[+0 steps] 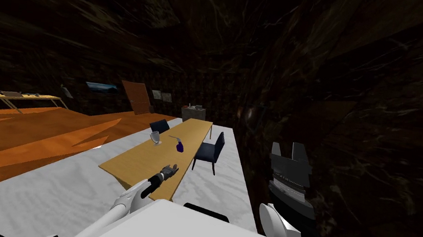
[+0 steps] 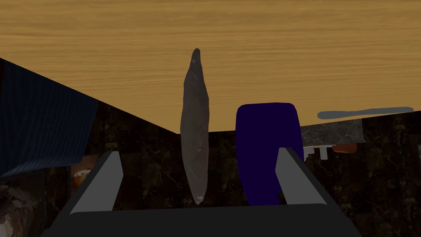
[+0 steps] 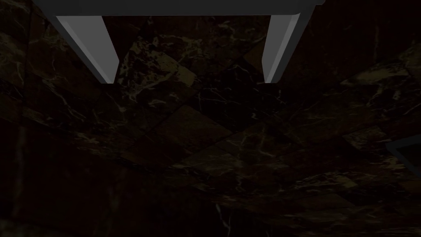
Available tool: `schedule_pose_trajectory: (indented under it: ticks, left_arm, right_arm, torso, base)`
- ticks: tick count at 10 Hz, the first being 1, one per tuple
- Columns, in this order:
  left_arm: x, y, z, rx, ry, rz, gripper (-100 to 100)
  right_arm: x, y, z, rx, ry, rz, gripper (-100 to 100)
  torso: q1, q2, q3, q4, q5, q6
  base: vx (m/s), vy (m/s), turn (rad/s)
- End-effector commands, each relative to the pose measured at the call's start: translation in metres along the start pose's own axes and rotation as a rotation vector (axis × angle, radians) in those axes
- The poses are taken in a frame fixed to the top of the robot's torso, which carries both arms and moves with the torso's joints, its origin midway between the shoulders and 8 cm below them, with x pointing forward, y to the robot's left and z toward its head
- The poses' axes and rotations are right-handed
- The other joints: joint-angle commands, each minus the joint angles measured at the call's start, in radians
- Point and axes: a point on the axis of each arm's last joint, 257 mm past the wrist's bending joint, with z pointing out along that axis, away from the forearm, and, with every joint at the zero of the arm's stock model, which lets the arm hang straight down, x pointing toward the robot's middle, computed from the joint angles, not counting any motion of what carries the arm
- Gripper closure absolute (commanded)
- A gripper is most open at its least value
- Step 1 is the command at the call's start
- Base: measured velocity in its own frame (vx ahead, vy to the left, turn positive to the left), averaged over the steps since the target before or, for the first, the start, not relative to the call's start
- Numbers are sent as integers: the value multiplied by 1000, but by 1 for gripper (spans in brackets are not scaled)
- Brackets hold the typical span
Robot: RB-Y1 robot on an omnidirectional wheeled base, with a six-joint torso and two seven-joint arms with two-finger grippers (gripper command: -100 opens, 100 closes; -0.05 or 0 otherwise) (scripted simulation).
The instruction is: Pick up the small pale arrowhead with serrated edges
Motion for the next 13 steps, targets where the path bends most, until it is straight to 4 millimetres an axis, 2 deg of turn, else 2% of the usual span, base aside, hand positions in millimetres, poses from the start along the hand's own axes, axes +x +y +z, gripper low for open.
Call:
schedule_pose_trajectory:
  ticks: [1, 6, 8, 9, 13]
  left_arm:
    - [-3, -14, 7, 40, -4, 25, -100]
    - [-11, -48, 25, 155, -6, 102, -100]
    - [-11, -46, 25, 149, -5, 98, -100]
    - [-11, -47, 25, 151, -6, 99, 100]
    - [-12, -47, 25, 151, -6, 98, 100]
  right_arm:
    - [0, 0, 0, 0, 0, 0, 0]
    - [0, 0, 0, 0, 0, 0, 0]
    - [0, 0, 0, 0, 0, 0, 0]
    - [0, 0, 0, 0, 0, 0, 0]
    - [0, 0, 0, 0, 0, 0, 0]
  torso:
    - [0, 0, 0, 0, 0, 0]
    - [0, 1, 1, 0, 0, 1]
    - [3, 4, 2, 1, 0, 1]
    - [4, 6, 3, 1, 1, 1]
    - [5, 7, 4, 1, 1, 1]
  base:
    - [100, -47, 315]
    - [92, -44, 264]
    - [33, -18, 57]
    - [0, 0, 0]
    - [0, 0, 0]
